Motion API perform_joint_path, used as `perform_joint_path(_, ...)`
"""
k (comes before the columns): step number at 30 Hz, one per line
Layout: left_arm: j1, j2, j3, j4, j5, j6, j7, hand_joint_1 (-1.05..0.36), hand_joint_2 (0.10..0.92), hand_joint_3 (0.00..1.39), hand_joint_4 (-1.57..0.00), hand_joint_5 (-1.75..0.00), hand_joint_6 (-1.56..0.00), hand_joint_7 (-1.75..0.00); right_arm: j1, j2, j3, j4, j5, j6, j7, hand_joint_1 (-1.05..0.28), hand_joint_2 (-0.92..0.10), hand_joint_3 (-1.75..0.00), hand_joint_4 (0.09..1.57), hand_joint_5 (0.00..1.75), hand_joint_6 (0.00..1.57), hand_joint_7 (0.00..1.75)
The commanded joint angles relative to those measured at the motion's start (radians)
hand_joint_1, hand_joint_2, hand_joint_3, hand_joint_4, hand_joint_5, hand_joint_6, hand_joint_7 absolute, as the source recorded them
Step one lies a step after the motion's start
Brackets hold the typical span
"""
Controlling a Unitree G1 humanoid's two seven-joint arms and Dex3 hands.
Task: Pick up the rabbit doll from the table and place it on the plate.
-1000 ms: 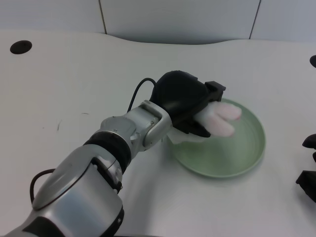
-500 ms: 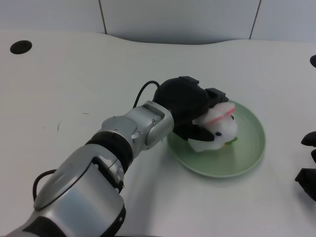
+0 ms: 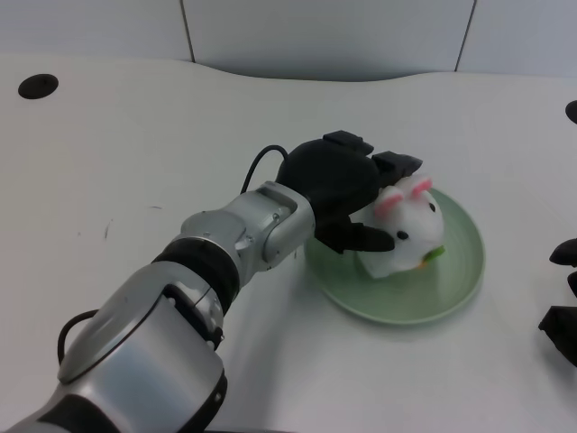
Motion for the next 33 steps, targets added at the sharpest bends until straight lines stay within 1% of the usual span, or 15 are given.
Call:
perform_joint_path(1,-0.021,0.027,-0.005,-0.005,0.006,-0.005,0.021,-0.9,0.921,0.64,0.0,-0.51,-0.19,-0.01,0.009,-0.012,-0.003,0.002,0.006,0.001,0.003,-0.44,-0.92,-0.23,1.25,1.75,0.99,1.75)
perform_joint_path(4,-0.024,0.033,-0.008,-0.005,0.009,0.0,0.027,-0.91,0.921,0.64,0.0,-0.52,-0.19,-0.01,0.009,-0.015,0.0,0.003,0.0,-0.006,0.001,-0.45,-0.92,-0.25,1.25,1.75,0.99,1.75)
perform_joint_path(9,-0.029,0.048,-0.009,-0.006,0.007,-0.008,0.033,-0.92,0.921,0.64,0.0,-0.5,-0.19,-0.01,0.007,-0.016,-0.001,0.008,-0.001,-0.005,-0.001,-0.46,-0.92,-0.23,1.25,1.75,0.97,1.75)
perform_joint_path(11,-0.03,0.058,0.001,-0.007,-0.005,-0.02,0.026,-0.95,0.921,0.62,0.0,-0.43,-0.17,-0.02,0.007,-0.014,0.001,0.008,-0.003,-0.008,-0.005,-0.46,-0.92,-0.23,1.27,1.75,1.01,1.75)
perform_joint_path(12,-0.03,0.061,0.005,-0.007,-0.009,-0.025,0.022,-0.98,0.921,0.61,0.0,-0.32,-0.13,-0.02,0.007,-0.014,0.002,0.007,-0.004,-0.01,-0.005,-0.46,-0.92,-0.24,1.28,1.75,1.02,1.75)
perform_joint_path(13,-0.031,0.063,0.007,-0.007,-0.01,-0.026,0.019,-0.99,0.921,0.61,0.0,-0.28,-0.12,-0.02,0.008,-0.014,0.002,0.006,-0.005,-0.011,-0.005,-0.46,-0.92,-0.24,1.28,1.75,1.02,1.75)
perform_joint_path(18,-0.031,0.064,0.008,-0.007,-0.012,-0.028,0.018,-1.01,0.921,0.62,0.0,-0.24,-0.11,-0.03,0.008,-0.014,0.002,0.006,-0.005,-0.012,-0.005,-0.46,-0.92,-0.24,1.28,1.75,1.02,1.75)
perform_joint_path(19,-0.037,0.076,0.015,-0.007,-0.019,-0.035,-0.002,-1.01,0.921,0.62,0.0,-0.24,-0.1,-0.03,0.009,-0.014,0.0,0.005,-0.001,-0.009,0.001,-0.46,-0.92,-0.24,1.28,1.75,1.02,1.75)
perform_joint_path(21,-0.045,0.092,0.024,-0.007,-0.028,-0.043,-0.029,-1.04,0.921,0.67,0.0,-0.05,-0.02,0.0,0.011,-0.014,-0.003,0.002,0.003,-0.006,0.009,-0.45,-0.92,-0.25,1.28,1.75,1.01,1.75)
perform_joint_path(22,-0.046,0.095,0.026,-0.007,-0.03,-0.045,-0.035,-1.04,0.921,0.68,0.0,-0.03,-0.01,0.0,0.011,-0.014,-0.003,0.002,0.004,-0.005,0.01,-0.45,-0.92,-0.25,1.28,1.75,1.01,1.75)
perform_joint_path(23,-0.047,0.1,0.029,-0.007,-0.032,-0.05,-0.043,-1.05,0.921,0.69,0.0,-0.01,0.0,0.0,0.011,-0.014,-0.002,0.003,0.002,-0.003,0.007,-0.45,-0.92,-0.25,1.27,1.75,1.01,1.75)
perform_joint_path(25,-0.047,0.11,0.037,-0.007,-0.036,-0.059,-0.058,-1.05,0.921,0.69,0.0,0.0,0.0,0.0,0.012,-0.014,0.001,0.0,-0.004,-0.011,-0.003,-0.45,-0.92,-0.25,1.27,1.75,1.0,1.75)
perform_joint_path(27,-0.046,0.118,0.045,-0.007,-0.038,-0.064,-0.071,-1.05,0.921,0.69,0.0,0.0,0.0,0.0,0.013,-0.012,0.0,-0.001,-0.003,-0.018,-0.003,-0.45,-0.92,-0.25,1.27,1.75,1.0,1.75)
perform_joint_path(30,-0.043,0.131,0.049,-0.007,-0.04,-0.068,-0.079,-1.05,0.921,0.69,0.0,0.0,0.0,0.0,0.01,-0.014,0.001,0.002,-0.002,-0.006,-0.004,-0.46,-0.92,-0.25,1.27,1.75,1.0,1.75)
perform_joint_path(33,-0.041,0.155,0.056,-0.009,-0.049,-0.078,-0.085,-1.05,0.921,0.69,0.0,0.0,0.0,0.0,0.008,-0.013,-0.005,0.004,0.006,0.003,0.005,-0.44,-0.92,-0.24,1.27,1.75,0.99,1.75)
